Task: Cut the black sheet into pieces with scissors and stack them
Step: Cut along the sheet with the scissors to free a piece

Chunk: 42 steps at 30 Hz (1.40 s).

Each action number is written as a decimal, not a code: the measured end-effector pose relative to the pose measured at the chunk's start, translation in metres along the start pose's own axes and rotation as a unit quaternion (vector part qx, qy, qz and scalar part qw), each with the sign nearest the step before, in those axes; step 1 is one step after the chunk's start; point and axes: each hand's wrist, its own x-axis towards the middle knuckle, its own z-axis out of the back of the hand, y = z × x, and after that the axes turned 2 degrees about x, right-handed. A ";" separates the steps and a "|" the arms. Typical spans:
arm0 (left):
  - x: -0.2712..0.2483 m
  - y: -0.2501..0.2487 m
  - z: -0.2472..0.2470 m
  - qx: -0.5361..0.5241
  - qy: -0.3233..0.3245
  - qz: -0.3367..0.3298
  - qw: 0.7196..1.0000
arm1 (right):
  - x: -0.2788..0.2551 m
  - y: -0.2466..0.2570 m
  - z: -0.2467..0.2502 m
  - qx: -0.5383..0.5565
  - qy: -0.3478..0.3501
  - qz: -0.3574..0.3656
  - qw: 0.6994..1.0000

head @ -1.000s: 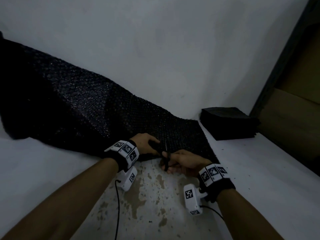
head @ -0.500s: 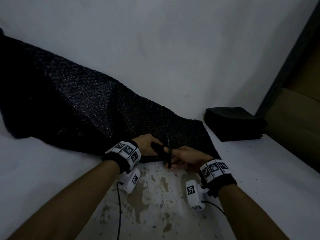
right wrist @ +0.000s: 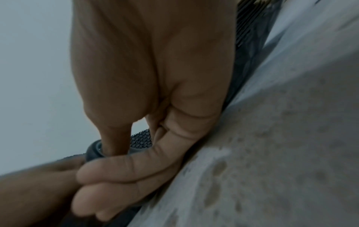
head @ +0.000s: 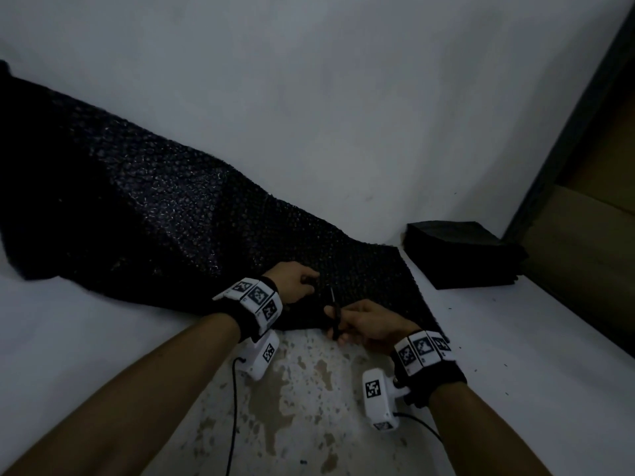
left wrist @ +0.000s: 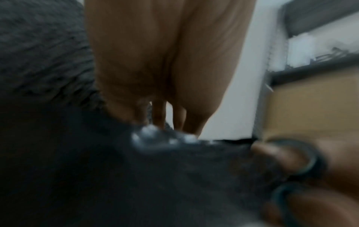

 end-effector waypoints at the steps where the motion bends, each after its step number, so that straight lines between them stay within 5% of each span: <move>1: 0.002 -0.002 0.003 0.011 -0.027 -0.003 1.000 | 0.000 0.000 0.000 0.006 -0.001 -0.001 1.000; 4: 0.009 -0.006 0.005 0.041 -0.066 -0.017 0.997 | -0.002 0.003 -0.001 0.009 0.002 -0.001 1.000; 12: 0.017 0.005 -0.002 0.024 0.053 0.010 0.998 | 0.000 0.011 0.005 -0.007 -0.014 -0.019 1.000; 42: 0.029 0.011 -0.006 0.010 0.055 -0.022 0.998 | 0.032 0.016 0.007 0.004 -0.030 -0.004 1.000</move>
